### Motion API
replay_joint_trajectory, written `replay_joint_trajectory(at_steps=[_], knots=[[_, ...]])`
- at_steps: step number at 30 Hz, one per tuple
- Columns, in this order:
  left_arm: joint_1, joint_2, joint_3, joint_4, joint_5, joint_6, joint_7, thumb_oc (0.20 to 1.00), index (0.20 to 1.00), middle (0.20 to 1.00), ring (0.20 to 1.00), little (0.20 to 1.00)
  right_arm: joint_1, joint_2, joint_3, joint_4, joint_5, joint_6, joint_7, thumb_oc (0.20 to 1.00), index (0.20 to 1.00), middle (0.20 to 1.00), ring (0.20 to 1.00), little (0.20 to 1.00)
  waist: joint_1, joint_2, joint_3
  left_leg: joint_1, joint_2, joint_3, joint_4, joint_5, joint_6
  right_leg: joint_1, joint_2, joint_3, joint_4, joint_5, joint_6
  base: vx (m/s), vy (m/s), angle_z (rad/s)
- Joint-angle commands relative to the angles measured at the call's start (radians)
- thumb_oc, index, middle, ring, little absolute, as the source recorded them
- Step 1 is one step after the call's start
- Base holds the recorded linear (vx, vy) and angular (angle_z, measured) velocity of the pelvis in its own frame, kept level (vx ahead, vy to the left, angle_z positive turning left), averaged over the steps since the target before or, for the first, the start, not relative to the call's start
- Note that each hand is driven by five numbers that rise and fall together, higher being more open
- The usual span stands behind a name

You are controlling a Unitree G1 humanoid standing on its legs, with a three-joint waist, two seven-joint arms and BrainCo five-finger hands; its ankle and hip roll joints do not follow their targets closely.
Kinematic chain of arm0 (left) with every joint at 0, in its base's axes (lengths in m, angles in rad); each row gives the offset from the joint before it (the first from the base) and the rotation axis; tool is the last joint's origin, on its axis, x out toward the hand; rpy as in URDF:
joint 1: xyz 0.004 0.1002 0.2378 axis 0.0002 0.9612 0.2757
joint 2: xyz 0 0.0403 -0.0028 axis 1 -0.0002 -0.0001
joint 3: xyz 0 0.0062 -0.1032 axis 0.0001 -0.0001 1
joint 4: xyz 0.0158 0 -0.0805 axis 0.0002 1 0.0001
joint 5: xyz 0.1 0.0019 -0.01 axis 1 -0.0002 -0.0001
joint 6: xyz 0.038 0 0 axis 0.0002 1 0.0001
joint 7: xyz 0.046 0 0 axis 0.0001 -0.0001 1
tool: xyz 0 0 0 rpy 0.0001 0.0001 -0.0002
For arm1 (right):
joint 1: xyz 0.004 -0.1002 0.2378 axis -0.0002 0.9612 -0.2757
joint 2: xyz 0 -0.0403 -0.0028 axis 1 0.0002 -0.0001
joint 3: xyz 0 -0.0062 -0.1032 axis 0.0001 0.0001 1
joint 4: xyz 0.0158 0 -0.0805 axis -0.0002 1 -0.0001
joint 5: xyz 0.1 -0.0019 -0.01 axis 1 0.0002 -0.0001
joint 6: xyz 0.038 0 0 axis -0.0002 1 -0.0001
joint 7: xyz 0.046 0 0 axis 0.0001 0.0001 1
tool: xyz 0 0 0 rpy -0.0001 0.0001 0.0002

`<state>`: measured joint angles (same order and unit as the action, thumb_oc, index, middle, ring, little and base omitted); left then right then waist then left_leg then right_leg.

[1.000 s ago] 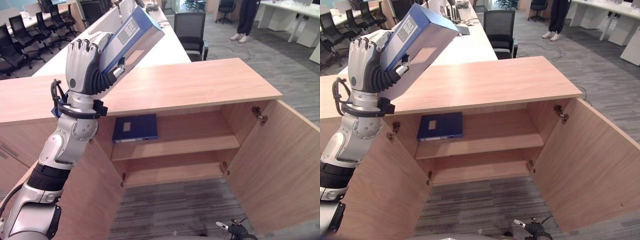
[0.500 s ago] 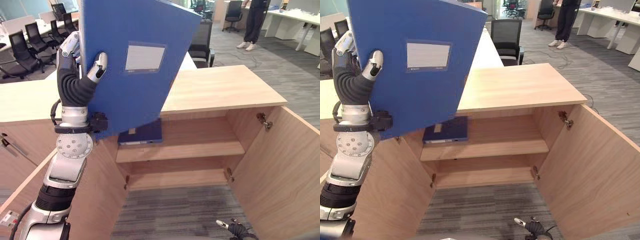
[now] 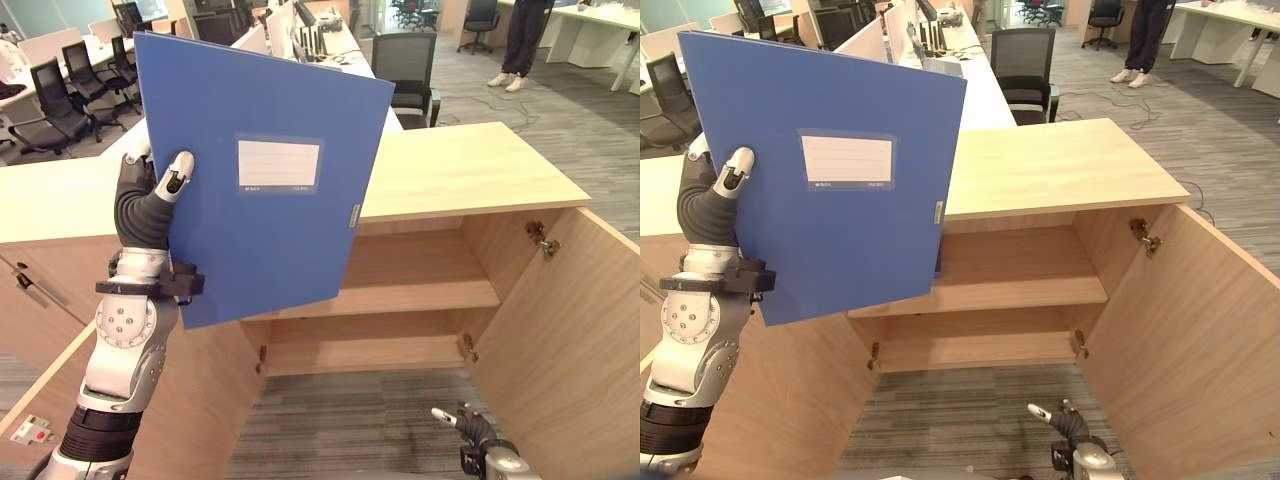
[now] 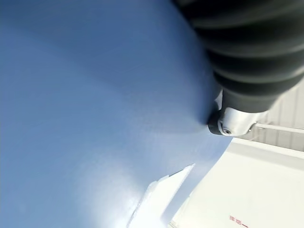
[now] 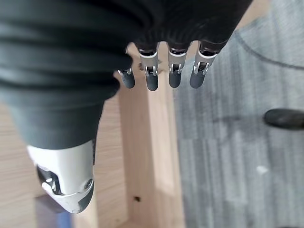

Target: Put the empty folder in the office cabinet

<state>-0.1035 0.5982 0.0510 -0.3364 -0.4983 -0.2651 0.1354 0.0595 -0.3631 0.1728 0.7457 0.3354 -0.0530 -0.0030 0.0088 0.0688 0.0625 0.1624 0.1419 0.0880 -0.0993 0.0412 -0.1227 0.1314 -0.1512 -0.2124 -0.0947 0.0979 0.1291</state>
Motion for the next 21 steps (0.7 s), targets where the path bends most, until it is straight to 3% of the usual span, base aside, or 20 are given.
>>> replay_joint_trajectory(at_steps=[1,9,21], knots=[[-0.054,0.049,0.057,-0.031,-0.03,-0.029,-0.017,0.2,0.2,0.2,0.2,0.2,-0.09,-0.078,-0.038,-0.222,0.112,-0.089,0.078,1.0,1.0,1.0,1.0,1.0,0.003,-0.069,0.023,0.03,-0.073,-0.029,0.012,-0.096,0.042,0.039,-0.009,0.032,0.037,-0.12,0.038,0.0,0.0,0.0],[-0.038,0.021,0.067,-0.029,0.013,-0.02,-0.04,0.2,0.2,0.2,0.2,0.2,-0.069,-0.149,-0.094,-0.578,0.226,-0.097,0.173,1.0,1.0,1.0,1.0,1.0,-0.005,-0.077,0.021,0.03,-0.073,-0.021,0.012,-0.098,0.045,0.034,-0.01,0.039,0.036,-0.119,0.039,0.0,0.004,0.0],[-0.052,-0.053,0.038,-0.021,0.051,-0.011,-0.052,0.2,0.2,0.2,0.2,0.2,-0.101,-0.054,-0.046,-0.758,0.328,-0.106,0.23,1.0,1.0,1.0,1.0,1.0,-0.02,-0.08,0.015,0.027,-0.072,-0.009,0.012,-0.09,0.05,0.024,-0.01,0.051,0.04,-0.11,0.034,-0.01,0.001,-0.01]])
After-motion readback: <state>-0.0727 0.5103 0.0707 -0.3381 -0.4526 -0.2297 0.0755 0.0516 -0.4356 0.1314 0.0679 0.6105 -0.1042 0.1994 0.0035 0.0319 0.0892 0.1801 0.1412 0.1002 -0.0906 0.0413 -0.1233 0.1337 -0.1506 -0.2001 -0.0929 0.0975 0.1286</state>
